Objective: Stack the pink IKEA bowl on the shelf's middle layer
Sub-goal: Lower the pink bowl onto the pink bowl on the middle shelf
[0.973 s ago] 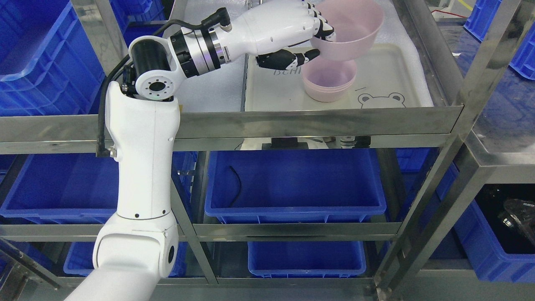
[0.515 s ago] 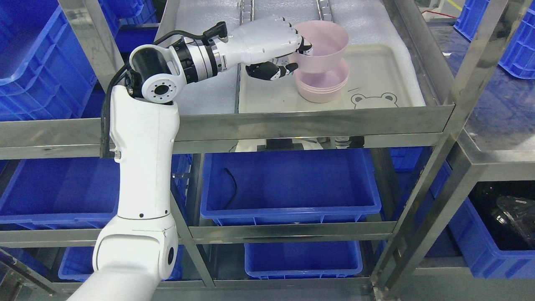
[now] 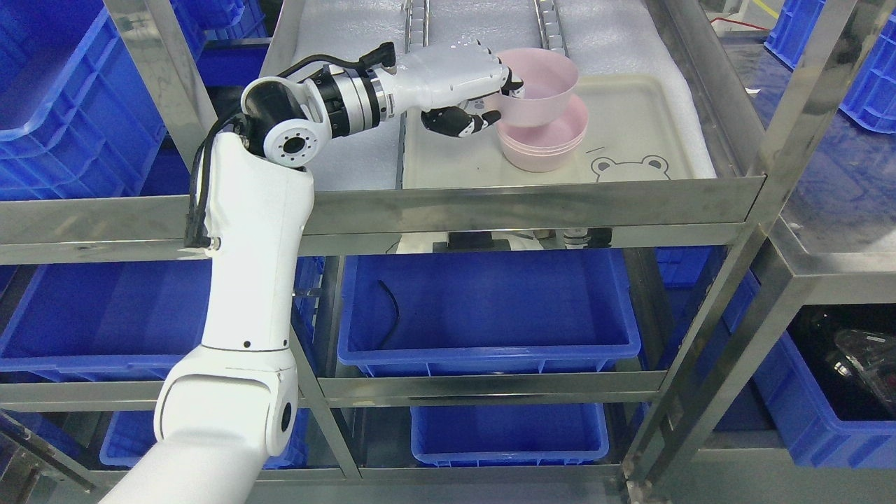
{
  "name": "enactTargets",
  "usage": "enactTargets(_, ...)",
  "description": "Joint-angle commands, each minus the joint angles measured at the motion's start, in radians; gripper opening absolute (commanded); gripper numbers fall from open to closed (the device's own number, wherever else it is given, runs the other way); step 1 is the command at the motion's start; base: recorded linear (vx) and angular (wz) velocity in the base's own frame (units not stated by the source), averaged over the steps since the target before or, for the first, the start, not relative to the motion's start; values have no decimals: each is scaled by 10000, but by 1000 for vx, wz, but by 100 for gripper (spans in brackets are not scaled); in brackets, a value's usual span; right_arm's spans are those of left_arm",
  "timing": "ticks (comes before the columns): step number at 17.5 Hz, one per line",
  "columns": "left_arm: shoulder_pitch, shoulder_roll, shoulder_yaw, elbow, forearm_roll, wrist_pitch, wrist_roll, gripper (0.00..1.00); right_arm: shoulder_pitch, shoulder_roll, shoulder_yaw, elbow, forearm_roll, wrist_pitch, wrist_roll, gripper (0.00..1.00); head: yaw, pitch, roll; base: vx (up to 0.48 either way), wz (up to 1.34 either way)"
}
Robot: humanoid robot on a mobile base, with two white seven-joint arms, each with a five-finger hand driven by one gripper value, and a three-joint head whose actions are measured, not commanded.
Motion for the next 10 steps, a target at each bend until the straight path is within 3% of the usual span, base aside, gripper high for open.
enactTargets(1, -415, 175, -1346, 1922, -139, -5, 426, 4, 45, -175, 0, -175, 0, -6, -3, 100, 0, 0, 0, 0, 0)
enactTargets(10, -400, 175, -1471, 2199, -216, -5, 411, 4, 30, -175, 0, -175, 0, -6, -3, 100, 0, 0, 0, 0, 0)
